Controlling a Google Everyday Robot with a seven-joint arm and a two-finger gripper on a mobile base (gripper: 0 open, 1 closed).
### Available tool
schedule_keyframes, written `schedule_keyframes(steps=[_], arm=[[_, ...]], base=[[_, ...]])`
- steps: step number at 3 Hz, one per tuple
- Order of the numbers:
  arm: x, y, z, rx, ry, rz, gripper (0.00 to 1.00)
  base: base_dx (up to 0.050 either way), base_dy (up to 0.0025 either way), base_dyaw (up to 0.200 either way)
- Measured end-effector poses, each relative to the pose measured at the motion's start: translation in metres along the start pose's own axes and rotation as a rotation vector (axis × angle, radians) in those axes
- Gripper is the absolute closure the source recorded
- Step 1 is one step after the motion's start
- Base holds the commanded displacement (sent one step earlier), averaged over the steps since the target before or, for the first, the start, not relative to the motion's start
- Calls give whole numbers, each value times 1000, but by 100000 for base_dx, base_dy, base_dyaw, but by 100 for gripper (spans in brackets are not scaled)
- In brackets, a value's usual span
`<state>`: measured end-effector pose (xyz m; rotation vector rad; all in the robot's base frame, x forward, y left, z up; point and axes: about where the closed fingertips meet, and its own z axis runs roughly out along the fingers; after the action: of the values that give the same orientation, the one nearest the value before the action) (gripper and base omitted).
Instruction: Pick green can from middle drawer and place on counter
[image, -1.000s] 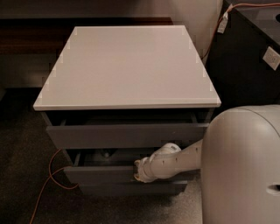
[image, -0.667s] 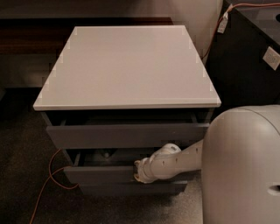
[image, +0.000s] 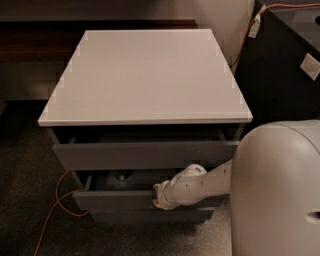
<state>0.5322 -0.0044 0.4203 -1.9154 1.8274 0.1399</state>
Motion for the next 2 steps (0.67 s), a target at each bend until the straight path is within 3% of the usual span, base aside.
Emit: schedule_keyframes(steps=[1, 2], arm=[[-6, 20, -2, -22, -18, -10, 100], [-6, 20, -3, -22, -18, -10, 100]], base=[[0, 0, 0], [0, 0, 0]])
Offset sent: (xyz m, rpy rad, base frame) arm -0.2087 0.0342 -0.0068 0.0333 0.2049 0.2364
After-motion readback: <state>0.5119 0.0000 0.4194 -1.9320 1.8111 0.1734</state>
